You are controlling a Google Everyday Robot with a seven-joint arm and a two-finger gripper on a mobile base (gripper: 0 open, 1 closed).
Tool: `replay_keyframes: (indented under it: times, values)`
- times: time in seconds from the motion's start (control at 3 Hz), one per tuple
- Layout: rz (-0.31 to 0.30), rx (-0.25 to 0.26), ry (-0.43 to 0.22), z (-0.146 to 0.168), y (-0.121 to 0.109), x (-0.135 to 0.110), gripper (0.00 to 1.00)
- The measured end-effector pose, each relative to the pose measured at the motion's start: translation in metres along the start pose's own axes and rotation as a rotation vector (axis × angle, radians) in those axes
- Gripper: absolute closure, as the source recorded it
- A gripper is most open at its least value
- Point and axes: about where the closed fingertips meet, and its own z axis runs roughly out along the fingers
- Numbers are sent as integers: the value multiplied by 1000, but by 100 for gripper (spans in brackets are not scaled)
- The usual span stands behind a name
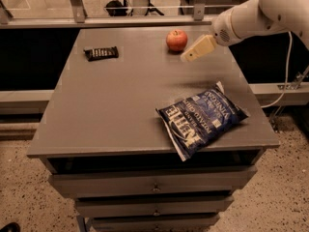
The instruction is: Move apple near blue chip bag
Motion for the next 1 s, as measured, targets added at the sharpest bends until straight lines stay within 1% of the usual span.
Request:
replay_keyframes:
  times: [0.33,0.67,1.0]
  values:
    - [75,32,-53,42,-29,2,0]
    - [129,61,-80,92,-56,6,0]
    - [147,69,-91,117,-68,5,0]
